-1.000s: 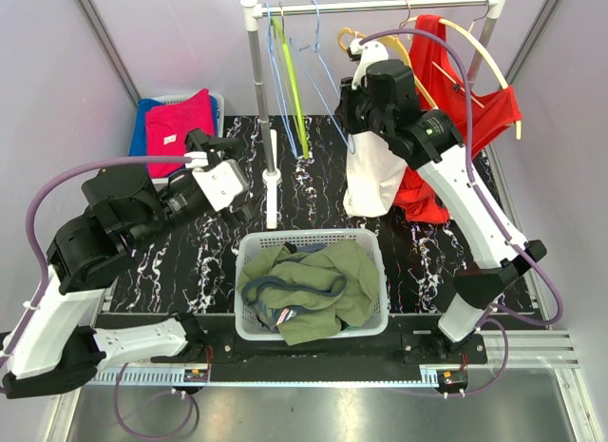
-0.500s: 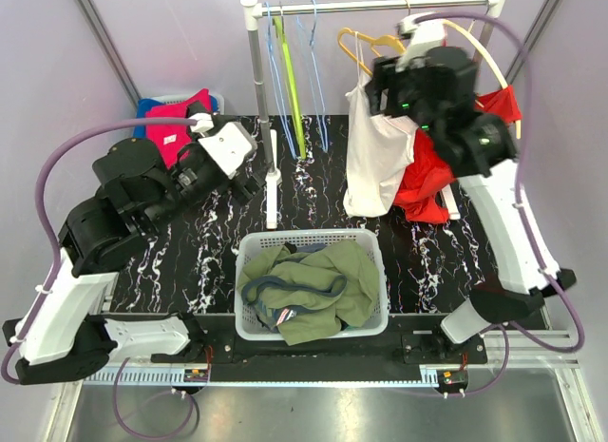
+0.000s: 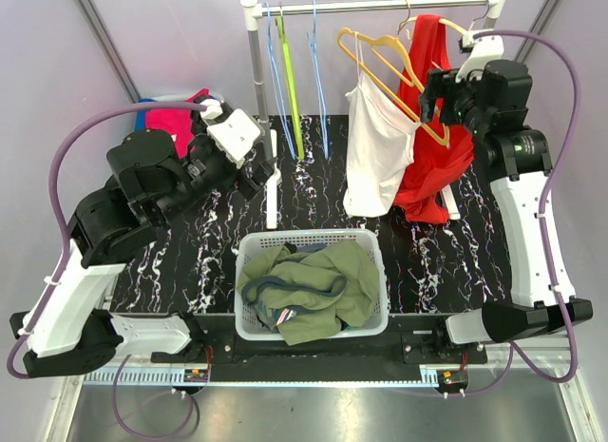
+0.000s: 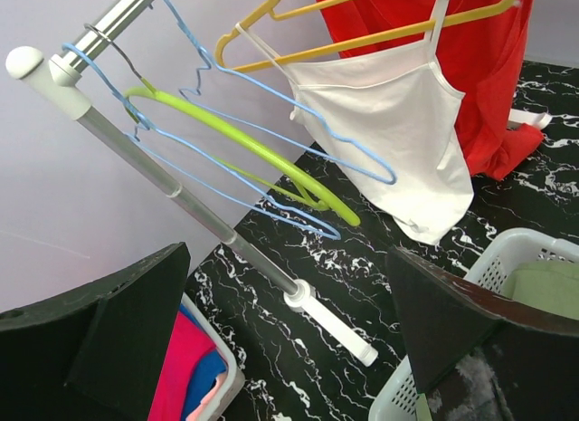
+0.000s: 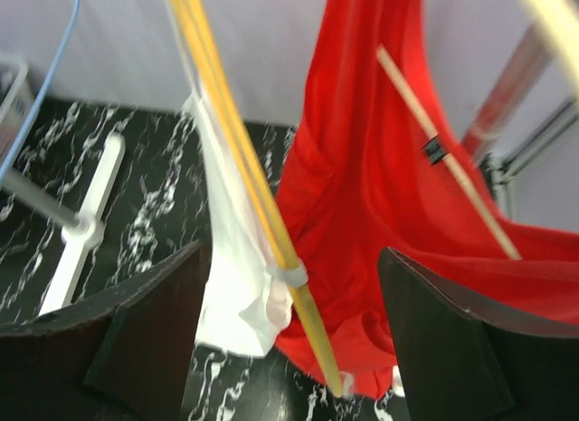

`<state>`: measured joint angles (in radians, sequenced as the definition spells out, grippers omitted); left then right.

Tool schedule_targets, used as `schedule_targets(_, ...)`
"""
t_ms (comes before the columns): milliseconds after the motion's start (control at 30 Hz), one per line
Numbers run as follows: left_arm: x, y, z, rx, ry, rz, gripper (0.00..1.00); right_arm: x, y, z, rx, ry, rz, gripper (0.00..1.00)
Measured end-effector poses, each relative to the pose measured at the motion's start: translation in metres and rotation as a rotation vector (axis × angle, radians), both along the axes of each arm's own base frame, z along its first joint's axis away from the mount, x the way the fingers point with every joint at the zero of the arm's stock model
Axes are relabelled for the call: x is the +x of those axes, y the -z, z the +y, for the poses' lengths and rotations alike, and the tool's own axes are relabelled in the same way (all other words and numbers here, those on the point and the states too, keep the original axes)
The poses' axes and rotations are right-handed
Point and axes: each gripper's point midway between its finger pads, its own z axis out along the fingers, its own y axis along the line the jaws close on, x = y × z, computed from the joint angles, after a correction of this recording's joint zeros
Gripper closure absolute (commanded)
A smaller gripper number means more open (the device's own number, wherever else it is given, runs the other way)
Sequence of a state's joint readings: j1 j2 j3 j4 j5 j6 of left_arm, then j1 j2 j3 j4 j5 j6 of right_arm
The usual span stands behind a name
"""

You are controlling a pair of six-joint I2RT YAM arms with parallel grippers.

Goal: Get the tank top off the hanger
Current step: Pick up the hanger from the clothesline.

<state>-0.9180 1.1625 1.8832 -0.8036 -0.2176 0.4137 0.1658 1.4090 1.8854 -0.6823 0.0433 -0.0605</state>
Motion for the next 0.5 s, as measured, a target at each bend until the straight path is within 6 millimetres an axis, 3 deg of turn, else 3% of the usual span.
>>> schedule_targets(100,0.0,0.004,-0.001,0.009,0.0,0.013,0.01,-0.001,0.022,0.006,0.003,-0.069,0.049,0.13)
schedule_targets(167,0.002,0.006,-0.003,0.013,0.0,0.022,0.01,-0.005,0.027,0.01,0.017,-0.119,0.06,0.14)
schedule_targets(500,0.001,0.013,-0.006,0.004,0.004,0.061,0.01,-0.005,0.014,0.018,0.072,-0.203,0.014,0.21)
